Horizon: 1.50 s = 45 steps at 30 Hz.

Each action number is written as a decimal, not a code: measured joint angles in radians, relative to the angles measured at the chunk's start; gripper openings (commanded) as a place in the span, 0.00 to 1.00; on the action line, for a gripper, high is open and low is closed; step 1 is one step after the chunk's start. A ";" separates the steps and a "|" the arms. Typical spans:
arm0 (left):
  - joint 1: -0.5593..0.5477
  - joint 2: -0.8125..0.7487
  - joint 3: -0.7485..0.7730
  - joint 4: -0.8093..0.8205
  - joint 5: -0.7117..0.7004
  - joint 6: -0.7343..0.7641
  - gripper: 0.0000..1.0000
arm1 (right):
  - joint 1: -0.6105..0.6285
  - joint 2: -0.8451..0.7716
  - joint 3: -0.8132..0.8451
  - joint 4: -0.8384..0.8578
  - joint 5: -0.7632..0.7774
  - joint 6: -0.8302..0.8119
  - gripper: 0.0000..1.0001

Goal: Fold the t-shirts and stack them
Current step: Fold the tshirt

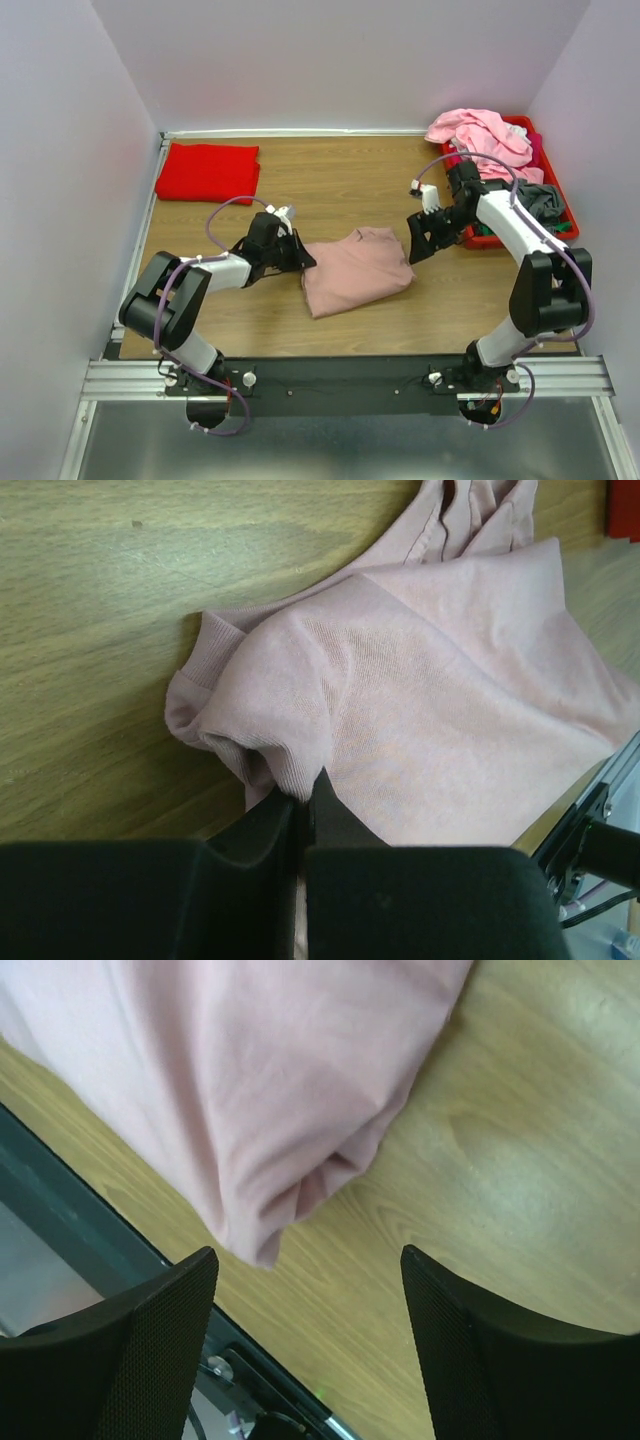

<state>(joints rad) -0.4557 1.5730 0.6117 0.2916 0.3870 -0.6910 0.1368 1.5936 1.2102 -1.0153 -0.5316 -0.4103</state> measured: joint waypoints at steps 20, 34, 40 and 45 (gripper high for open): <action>-0.011 -0.099 0.000 -0.075 0.011 0.084 0.48 | -0.007 0.394 0.167 0.084 -0.285 0.108 0.74; -0.003 -0.008 0.050 -0.081 0.019 0.090 0.21 | -0.007 0.467 0.199 0.107 -0.309 0.150 0.01; 0.018 -0.012 0.052 -0.086 0.026 0.097 0.00 | -0.007 0.466 0.218 0.109 -0.325 0.147 0.01; 0.031 -0.024 0.071 -0.093 0.051 0.101 0.00 | -0.007 0.441 0.225 0.109 -0.336 0.146 0.00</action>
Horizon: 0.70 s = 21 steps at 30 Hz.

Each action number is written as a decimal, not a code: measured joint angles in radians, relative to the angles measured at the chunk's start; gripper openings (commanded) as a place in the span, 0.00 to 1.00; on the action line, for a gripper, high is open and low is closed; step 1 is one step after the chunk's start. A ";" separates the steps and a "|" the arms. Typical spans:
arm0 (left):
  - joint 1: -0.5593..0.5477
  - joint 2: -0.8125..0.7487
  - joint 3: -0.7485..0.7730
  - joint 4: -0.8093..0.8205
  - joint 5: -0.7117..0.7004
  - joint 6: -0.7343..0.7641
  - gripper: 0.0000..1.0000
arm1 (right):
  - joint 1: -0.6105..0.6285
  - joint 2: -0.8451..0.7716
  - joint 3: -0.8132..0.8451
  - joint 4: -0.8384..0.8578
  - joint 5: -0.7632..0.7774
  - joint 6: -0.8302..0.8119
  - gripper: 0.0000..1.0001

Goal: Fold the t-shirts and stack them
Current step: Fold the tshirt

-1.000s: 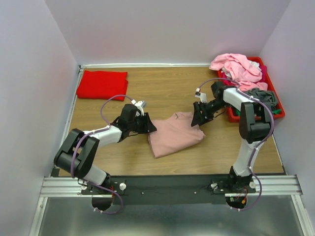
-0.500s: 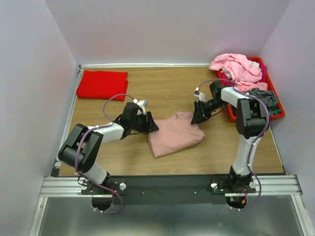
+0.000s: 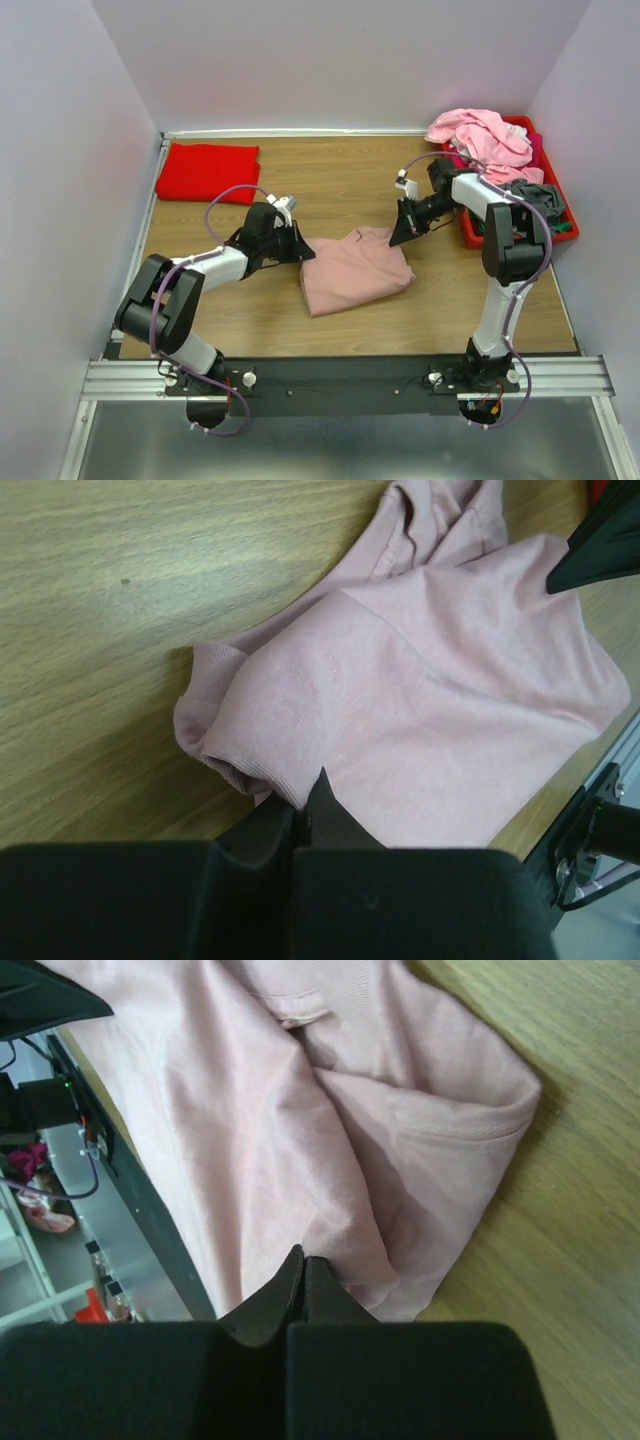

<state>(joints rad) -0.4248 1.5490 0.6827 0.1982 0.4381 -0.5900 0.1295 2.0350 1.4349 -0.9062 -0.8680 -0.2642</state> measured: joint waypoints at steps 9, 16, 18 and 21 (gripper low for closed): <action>0.003 -0.046 -0.004 -0.006 0.065 0.007 0.00 | 0.000 -0.142 -0.057 0.000 -0.001 -0.035 0.01; 0.004 -0.111 -0.006 -0.002 0.117 0.007 0.00 | 0.000 -0.180 -0.058 0.000 -0.002 -0.052 0.00; 0.004 -0.112 -0.008 0.000 0.133 0.006 0.00 | 0.000 -0.180 -0.063 0.001 -0.002 -0.054 0.00; 0.004 -0.117 -0.026 0.003 0.150 0.003 0.00 | 0.000 -0.190 -0.092 0.000 -0.002 -0.069 0.01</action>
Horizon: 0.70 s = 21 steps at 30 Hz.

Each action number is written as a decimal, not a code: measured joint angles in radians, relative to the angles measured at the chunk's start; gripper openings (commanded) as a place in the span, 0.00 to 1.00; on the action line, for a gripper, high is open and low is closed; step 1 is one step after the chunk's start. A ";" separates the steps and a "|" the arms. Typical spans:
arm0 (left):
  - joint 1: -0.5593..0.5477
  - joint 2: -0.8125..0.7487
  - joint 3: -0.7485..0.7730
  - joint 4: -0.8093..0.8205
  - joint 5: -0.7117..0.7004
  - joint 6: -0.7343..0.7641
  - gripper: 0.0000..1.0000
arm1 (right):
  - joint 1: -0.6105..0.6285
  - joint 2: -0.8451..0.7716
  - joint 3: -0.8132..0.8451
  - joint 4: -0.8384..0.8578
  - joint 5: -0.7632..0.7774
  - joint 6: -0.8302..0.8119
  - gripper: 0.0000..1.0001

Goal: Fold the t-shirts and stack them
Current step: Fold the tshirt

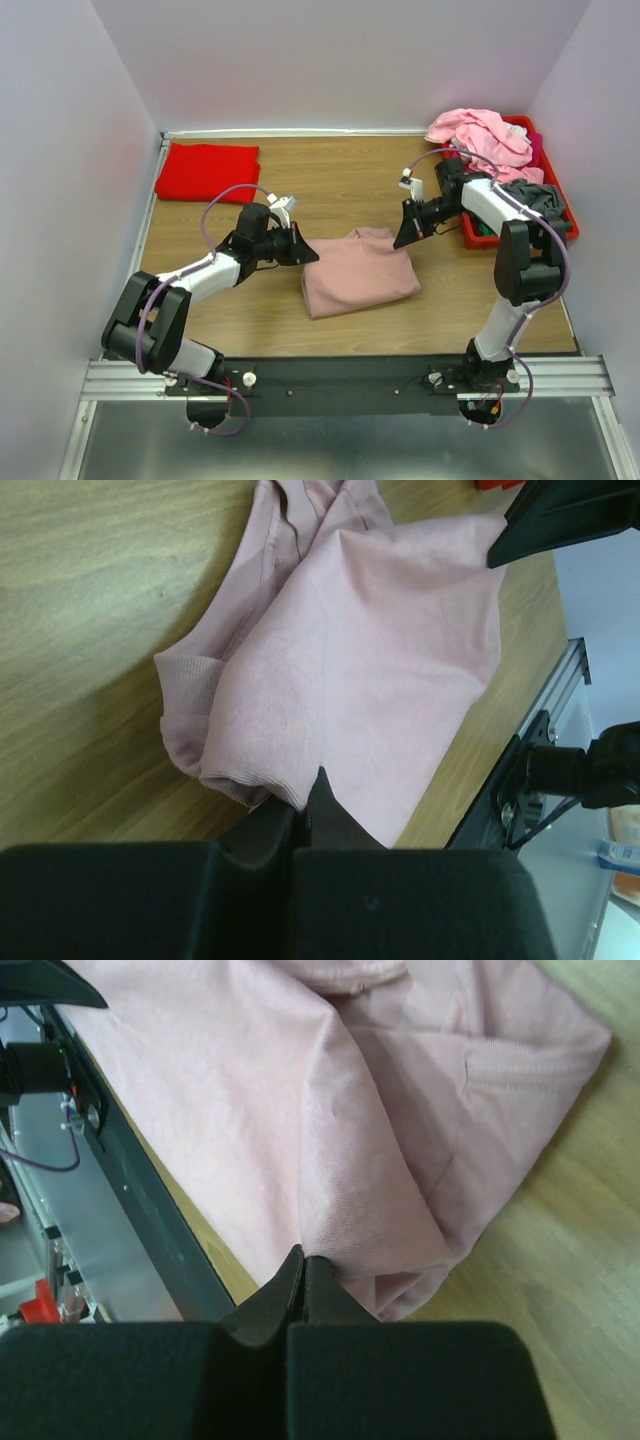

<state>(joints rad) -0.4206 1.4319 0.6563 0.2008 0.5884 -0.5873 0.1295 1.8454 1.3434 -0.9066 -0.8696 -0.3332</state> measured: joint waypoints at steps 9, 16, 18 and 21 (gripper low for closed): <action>0.000 -0.126 -0.091 0.000 0.071 -0.034 0.00 | 0.000 -0.135 -0.100 -0.078 -0.007 -0.160 0.00; -0.017 -0.259 -0.187 0.008 0.150 -0.088 0.02 | 0.000 -0.219 -0.195 -0.283 0.025 -0.439 0.01; -0.035 -0.277 -0.218 0.011 0.158 -0.109 0.08 | 0.000 -0.225 -0.215 -0.320 0.051 -0.484 0.07; -0.057 -0.280 -0.258 -0.003 0.158 -0.138 0.16 | 0.000 -0.235 -0.221 -0.342 0.081 -0.513 0.20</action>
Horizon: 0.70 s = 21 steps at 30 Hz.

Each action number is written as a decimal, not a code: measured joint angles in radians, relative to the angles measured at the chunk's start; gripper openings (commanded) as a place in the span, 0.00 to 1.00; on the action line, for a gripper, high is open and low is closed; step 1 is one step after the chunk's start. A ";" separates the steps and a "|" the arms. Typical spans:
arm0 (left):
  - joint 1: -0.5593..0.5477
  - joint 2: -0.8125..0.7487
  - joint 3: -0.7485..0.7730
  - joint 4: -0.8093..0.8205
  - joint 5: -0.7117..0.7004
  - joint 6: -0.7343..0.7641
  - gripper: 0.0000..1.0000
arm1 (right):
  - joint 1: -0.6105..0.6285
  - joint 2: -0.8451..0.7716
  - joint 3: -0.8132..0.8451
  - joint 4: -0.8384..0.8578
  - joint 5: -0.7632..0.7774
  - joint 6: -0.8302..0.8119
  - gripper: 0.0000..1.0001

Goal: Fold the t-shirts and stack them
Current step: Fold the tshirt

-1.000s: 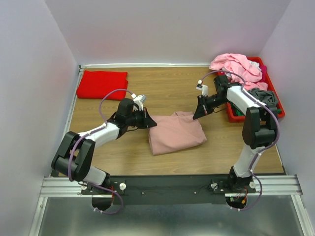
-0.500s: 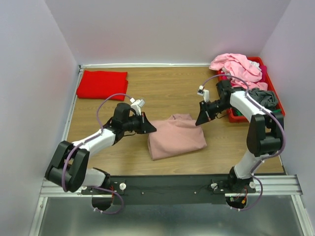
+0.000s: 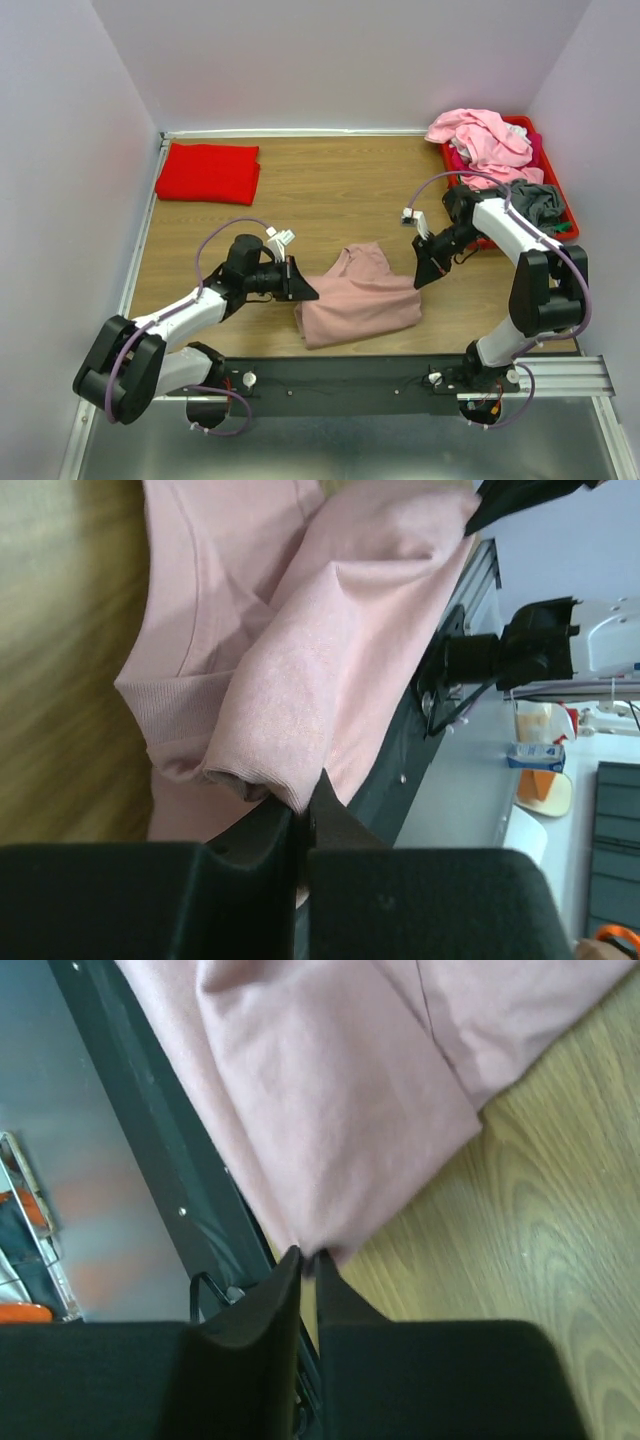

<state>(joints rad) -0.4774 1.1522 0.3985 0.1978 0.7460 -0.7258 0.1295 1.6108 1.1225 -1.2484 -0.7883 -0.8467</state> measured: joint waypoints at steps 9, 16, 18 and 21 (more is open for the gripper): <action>-0.007 -0.003 0.070 -0.215 -0.135 0.014 0.57 | 0.000 0.001 0.000 0.039 0.119 0.044 0.57; -0.007 -0.099 0.159 -0.407 -0.314 0.022 0.82 | 0.000 0.055 0.061 0.146 0.133 0.164 0.68; -0.007 -0.128 0.165 -0.446 -0.358 0.018 0.87 | 0.000 0.138 0.130 0.176 0.090 0.206 0.70; -0.007 -0.157 0.166 -0.498 -0.416 0.015 0.88 | 0.007 0.269 0.219 0.221 0.038 0.254 0.73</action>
<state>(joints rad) -0.4847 0.9951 0.5644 -0.3004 0.3298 -0.7105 0.1368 1.8797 1.3418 -1.0275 -0.7506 -0.5926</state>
